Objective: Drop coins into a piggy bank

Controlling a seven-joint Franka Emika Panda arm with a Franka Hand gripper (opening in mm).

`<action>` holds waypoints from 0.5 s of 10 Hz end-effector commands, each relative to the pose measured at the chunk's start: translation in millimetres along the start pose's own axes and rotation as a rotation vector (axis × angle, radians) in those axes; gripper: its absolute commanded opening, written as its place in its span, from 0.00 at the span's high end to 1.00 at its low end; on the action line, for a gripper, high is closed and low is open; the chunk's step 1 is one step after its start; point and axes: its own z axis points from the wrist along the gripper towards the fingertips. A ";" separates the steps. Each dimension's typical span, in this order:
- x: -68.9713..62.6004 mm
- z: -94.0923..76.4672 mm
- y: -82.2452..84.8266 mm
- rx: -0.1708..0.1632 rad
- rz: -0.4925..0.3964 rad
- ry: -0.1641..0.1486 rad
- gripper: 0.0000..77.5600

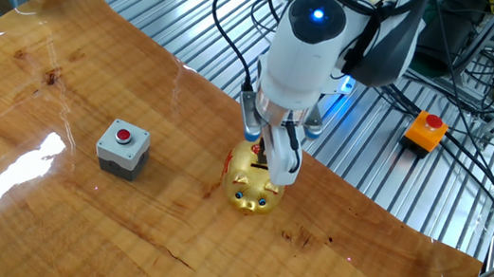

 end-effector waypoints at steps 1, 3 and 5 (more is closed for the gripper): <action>0.5 3.8 1.3 0.000 0.007 -0.011 0.99; 1.9 5.3 0.4 0.001 0.006 -0.013 0.99; 2.5 5.9 0.5 0.000 0.015 -0.015 0.99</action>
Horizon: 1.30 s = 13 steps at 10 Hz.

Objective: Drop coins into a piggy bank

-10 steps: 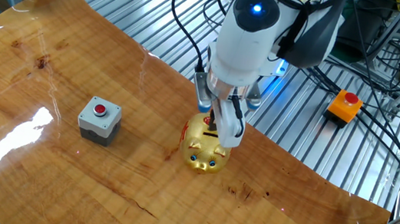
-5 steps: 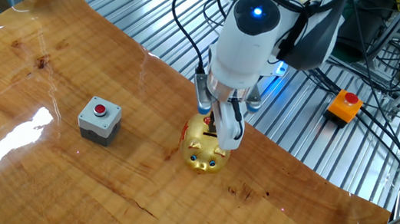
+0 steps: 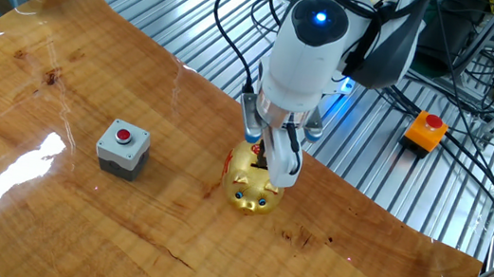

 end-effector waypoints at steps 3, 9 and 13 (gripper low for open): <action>2.3 5.0 -0.5 0.001 0.015 -0.004 0.99; 6.4 -0.3 1.8 0.006 0.024 -0.002 0.99; 5.0 -1.2 4.9 0.006 0.028 -0.002 0.99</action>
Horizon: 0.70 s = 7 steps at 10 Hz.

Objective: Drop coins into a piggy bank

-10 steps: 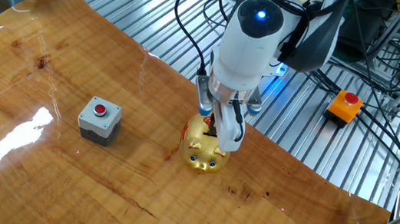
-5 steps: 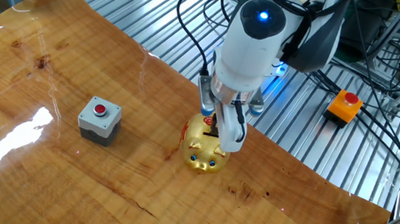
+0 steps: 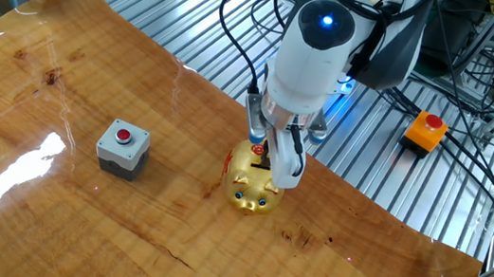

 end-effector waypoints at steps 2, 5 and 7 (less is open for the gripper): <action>-2.6 -2.4 5.7 -0.002 0.004 -0.002 0.99; -1.9 -0.1 3.8 0.000 -0.010 -0.004 0.99; -0.5 2.6 0.3 -0.002 -0.014 -0.005 0.99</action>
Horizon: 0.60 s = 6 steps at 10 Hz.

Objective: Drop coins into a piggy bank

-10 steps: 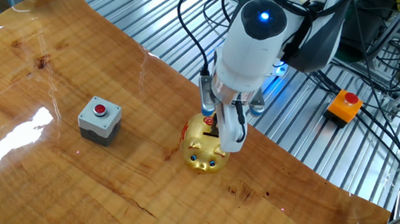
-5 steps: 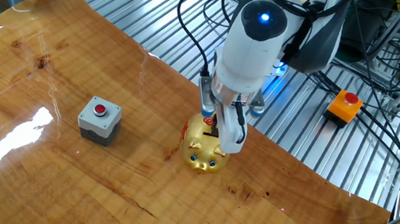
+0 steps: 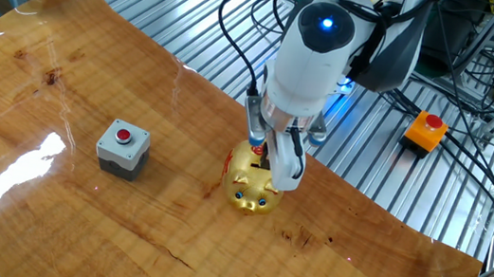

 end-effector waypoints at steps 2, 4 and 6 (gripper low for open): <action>1.8 5.8 -5.0 -0.004 -0.001 -0.004 0.99; 1.8 5.8 -4.9 -0.006 0.002 -0.006 0.99; 1.7 5.8 -4.9 -0.011 0.013 -0.014 0.99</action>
